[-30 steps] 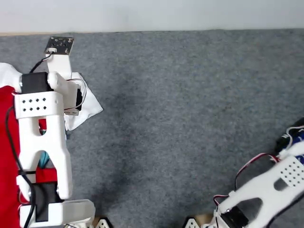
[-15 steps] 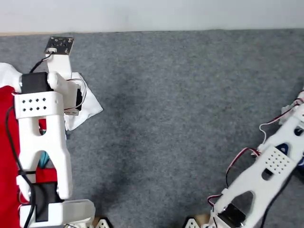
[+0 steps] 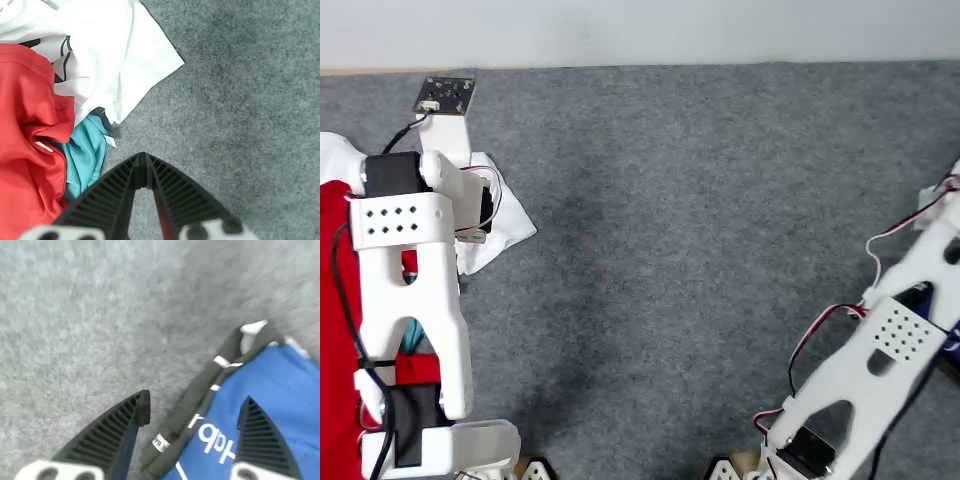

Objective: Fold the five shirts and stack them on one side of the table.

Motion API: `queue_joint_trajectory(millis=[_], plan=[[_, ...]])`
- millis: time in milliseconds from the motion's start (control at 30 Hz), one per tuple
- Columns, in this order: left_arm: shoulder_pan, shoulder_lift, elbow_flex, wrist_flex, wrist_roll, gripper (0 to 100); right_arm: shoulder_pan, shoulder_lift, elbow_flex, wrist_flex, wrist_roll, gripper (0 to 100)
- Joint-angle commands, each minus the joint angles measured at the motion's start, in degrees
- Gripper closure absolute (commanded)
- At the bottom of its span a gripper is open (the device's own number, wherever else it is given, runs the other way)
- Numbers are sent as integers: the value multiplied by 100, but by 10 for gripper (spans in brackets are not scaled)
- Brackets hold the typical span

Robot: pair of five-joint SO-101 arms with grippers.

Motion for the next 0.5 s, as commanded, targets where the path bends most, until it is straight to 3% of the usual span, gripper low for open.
queue_joint_trajectory(millis=[0, 167, 267, 467], plan=[[18, -281, -31, 141, 0, 996, 136, -884, -220, 233, -53, 714], [18, -448, -40, 141, -422, 996, 268, -1604, -185, 259, -123, 715], [18, -870, -31, 141, -501, 996, 268, -1903, -176, 268, -870, 741], [9, -1582, -31, 132, -510, 995, 127, -2527, -176, 268, -1248, 979]])
